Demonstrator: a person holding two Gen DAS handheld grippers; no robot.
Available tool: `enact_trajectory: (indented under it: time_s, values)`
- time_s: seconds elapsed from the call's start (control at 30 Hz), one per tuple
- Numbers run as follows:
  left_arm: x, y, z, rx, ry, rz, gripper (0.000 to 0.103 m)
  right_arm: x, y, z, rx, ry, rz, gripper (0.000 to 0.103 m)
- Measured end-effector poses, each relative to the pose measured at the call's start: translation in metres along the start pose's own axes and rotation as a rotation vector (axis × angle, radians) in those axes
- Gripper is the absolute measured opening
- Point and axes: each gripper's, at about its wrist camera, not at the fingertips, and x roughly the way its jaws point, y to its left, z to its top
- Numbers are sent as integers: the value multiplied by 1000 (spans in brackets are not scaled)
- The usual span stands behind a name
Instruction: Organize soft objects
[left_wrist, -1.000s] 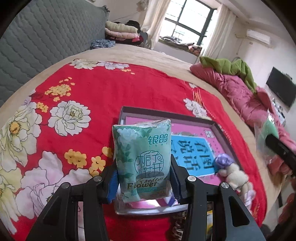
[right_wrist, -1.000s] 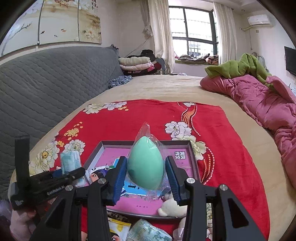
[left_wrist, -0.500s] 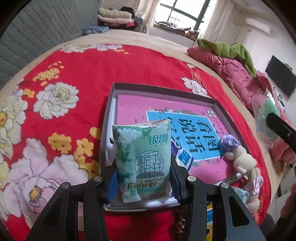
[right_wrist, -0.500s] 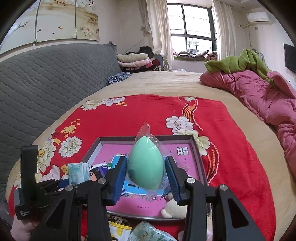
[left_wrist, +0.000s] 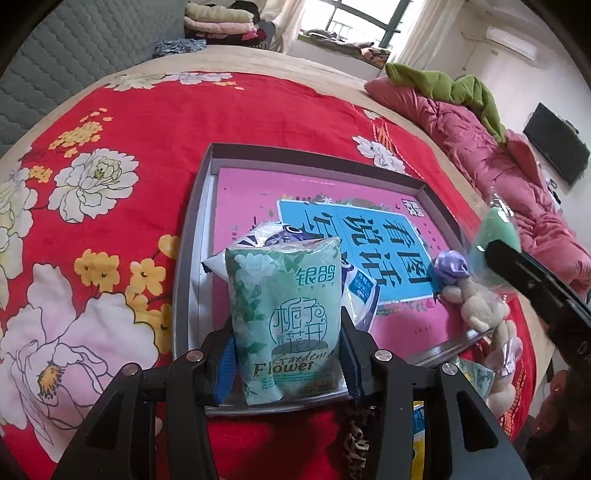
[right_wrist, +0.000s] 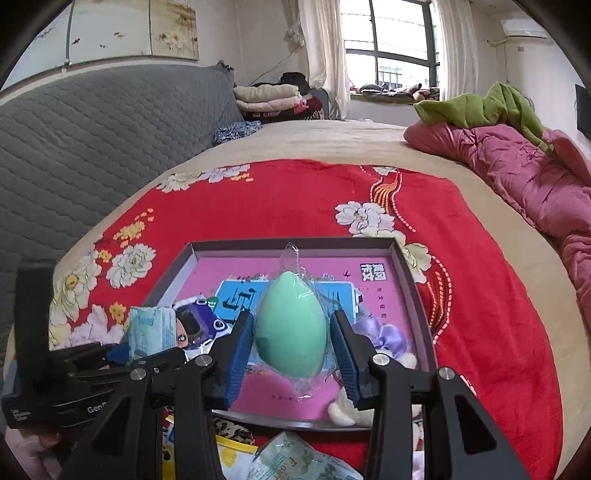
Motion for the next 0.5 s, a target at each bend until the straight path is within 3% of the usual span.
enact_trajectory:
  time_s: [0.5]
  values:
    - [1,0,-2,9,6,8,49,36,13,-21,-65,104,-21,43]
